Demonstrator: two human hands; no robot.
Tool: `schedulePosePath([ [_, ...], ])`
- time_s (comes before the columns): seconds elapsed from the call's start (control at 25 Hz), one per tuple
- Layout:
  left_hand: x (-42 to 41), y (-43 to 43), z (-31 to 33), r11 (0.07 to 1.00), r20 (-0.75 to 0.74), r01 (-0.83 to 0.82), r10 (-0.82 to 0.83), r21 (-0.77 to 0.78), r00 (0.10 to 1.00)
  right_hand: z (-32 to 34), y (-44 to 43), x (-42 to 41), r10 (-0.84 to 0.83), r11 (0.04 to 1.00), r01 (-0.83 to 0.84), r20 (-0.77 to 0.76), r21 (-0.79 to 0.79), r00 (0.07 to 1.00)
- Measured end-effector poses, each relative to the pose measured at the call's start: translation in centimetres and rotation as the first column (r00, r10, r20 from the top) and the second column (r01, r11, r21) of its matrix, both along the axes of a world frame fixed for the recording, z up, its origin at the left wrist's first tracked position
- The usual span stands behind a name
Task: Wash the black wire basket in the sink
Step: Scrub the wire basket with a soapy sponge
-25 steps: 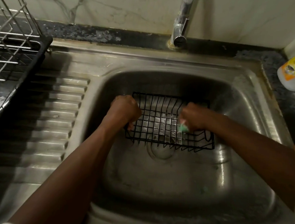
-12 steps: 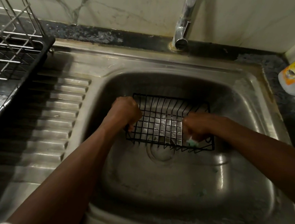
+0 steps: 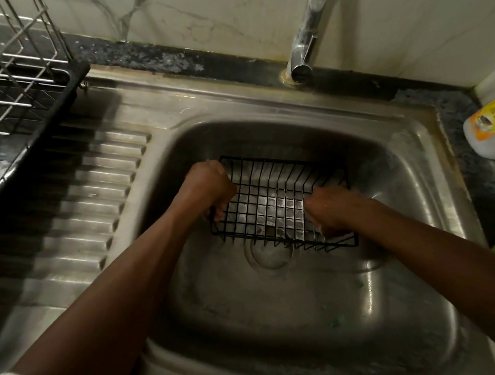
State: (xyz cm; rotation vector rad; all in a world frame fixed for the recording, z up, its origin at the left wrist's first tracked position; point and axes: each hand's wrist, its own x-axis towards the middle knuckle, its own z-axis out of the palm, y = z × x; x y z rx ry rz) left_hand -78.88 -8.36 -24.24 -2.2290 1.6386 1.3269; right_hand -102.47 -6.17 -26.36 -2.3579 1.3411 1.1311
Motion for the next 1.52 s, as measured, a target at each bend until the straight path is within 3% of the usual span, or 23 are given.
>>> schedulePosePath([
  [0.08,-0.2,0.0,0.3,0.999,-0.022,-0.017,0.018,0.049,1.0,-0.1,-0.1,0.0,-0.122,0.961,0.108,0.041,0.253,0.992],
  [0.16,0.0,-0.2,0.2,0.999,-0.014,0.001,0.0,0.05,1.0,-0.6,-0.4,-0.3,-0.169,0.945,0.146,0.054,0.292,0.984],
  [0.2,0.0,-0.3,0.3,0.998,-0.015,0.008,-0.007,0.062,1.0,-0.5,-0.4,-0.3,-0.198,0.956,0.171,0.093,0.238,0.976],
  [0.28,-0.1,-0.4,0.3,0.996,-0.027,0.0,0.003,0.093,1.0,-0.3,-0.4,-0.3,-0.269,0.957,0.285,0.211,-0.053,0.94],
  [0.36,-0.2,-0.5,0.3,0.989,-0.054,-0.019,0.027,0.146,0.998,-0.4,-0.2,0.2,-0.289,0.834,0.385,0.282,-0.396,0.915],
  [0.44,-0.3,-0.6,0.0,0.989,-0.06,-0.02,0.029,0.144,0.998,-0.8,0.0,1.2,-0.3,0.769,0.418,0.304,-0.484,0.904],
  [0.64,-0.2,-0.7,-0.2,0.992,-0.06,-0.012,0.02,0.126,0.998,-1.4,0.4,4.1,-0.184,0.791,0.42,0.481,-0.445,0.857],
  [0.92,0.0,-0.9,-0.5,0.995,-0.052,-0.049,0.054,0.088,0.997,-2.0,-0.5,8.4,-0.191,0.779,0.518,0.655,-0.352,0.732],
  [1.04,-0.6,-0.4,-0.3,0.991,-0.1,-0.021,0.034,0.13,0.994,-2.5,-0.7,11.0,-0.15,0.823,0.476,0.69,-0.31,0.708],
  [1.2,-0.4,-0.8,-0.4,0.995,-0.057,-0.029,0.034,0.09,0.998,-4.1,-2.2,11.1,-0.249,0.772,0.615,0.816,-0.158,0.522],
  [1.36,-0.2,-1.0,-1.5,0.993,-0.089,-0.021,0.032,0.12,0.996,-5.2,-1.9,11.0,-0.133,0.847,0.519,0.902,-0.112,0.412],
  [1.44,-0.3,-0.9,-1.3,0.992,-0.09,-0.022,0.033,0.122,0.995,-5.4,-2.2,10.6,-0.076,0.866,0.484,0.92,-0.131,0.385],
  [1.52,-0.4,-0.9,-0.9,0.993,-0.084,-0.03,0.04,0.118,0.996,-5.5,-2.8,10.1,-0.13,0.868,0.488,0.909,-0.088,0.395],
])
